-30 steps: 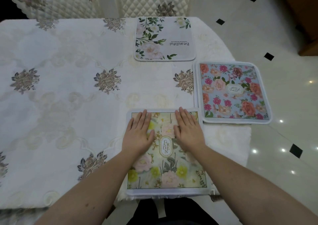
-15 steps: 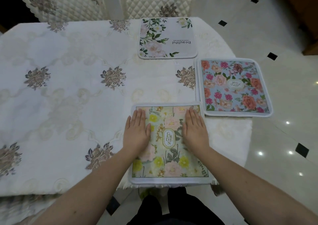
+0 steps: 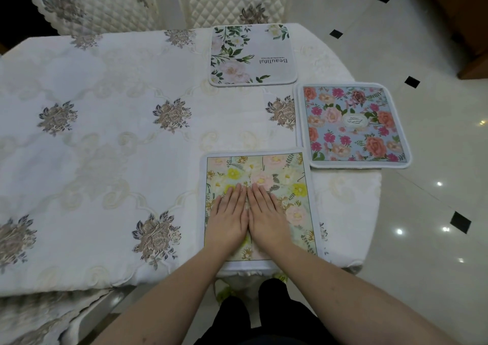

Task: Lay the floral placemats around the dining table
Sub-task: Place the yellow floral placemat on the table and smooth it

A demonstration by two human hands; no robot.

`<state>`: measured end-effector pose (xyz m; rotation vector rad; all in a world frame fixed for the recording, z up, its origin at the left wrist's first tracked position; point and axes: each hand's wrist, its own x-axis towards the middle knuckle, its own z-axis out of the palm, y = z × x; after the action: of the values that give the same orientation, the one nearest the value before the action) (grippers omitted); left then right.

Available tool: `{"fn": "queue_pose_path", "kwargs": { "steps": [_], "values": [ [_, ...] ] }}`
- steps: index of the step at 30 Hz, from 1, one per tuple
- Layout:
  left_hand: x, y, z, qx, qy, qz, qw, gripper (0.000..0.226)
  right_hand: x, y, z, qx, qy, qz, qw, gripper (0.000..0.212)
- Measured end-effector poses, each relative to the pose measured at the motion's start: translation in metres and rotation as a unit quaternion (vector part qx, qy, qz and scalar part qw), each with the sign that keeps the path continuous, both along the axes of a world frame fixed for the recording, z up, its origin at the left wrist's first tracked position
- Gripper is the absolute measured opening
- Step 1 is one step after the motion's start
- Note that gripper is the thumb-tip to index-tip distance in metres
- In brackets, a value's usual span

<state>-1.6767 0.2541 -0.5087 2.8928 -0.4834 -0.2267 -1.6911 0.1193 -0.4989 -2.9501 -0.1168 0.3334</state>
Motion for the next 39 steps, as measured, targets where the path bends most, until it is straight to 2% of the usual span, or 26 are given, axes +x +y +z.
{"fn": "queue_pose_path", "kwargs": {
  "steps": [6,17,25,28,32,35,39],
  "values": [
    [-0.011,0.014,-0.002,-0.007,0.01,0.003,1.0,0.059,-0.007,-0.018,0.0,0.006,-0.01,0.01,1.0,0.057],
    [-0.033,0.058,0.004,-0.005,0.026,0.007,1.0,0.062,-0.042,-0.077,-0.002,-0.005,-0.03,-0.065,0.997,0.057],
    [-0.051,0.084,0.006,0.015,0.032,0.007,0.999,0.064,-0.069,-0.108,0.002,0.011,-0.01,-0.124,0.992,0.07],
    [-0.054,0.078,0.014,0.021,0.014,0.014,1.0,0.063,-0.069,-0.098,0.005,-0.003,-0.023,-0.153,0.988,0.072],
    [-0.051,0.047,0.021,-0.039,0.03,0.043,0.998,0.068,-0.064,-0.046,0.012,0.027,-0.041,-0.123,0.991,0.071],
    [-0.058,0.027,0.017,-0.048,0.044,-0.012,0.998,0.06,-0.062,0.004,0.012,0.062,-0.016,-0.071,0.995,0.067],
    [-0.067,0.025,0.005,-0.056,0.02,-0.053,0.997,0.057,-0.067,0.028,0.01,0.041,0.012,-0.044,0.998,0.058]
  ]
}}
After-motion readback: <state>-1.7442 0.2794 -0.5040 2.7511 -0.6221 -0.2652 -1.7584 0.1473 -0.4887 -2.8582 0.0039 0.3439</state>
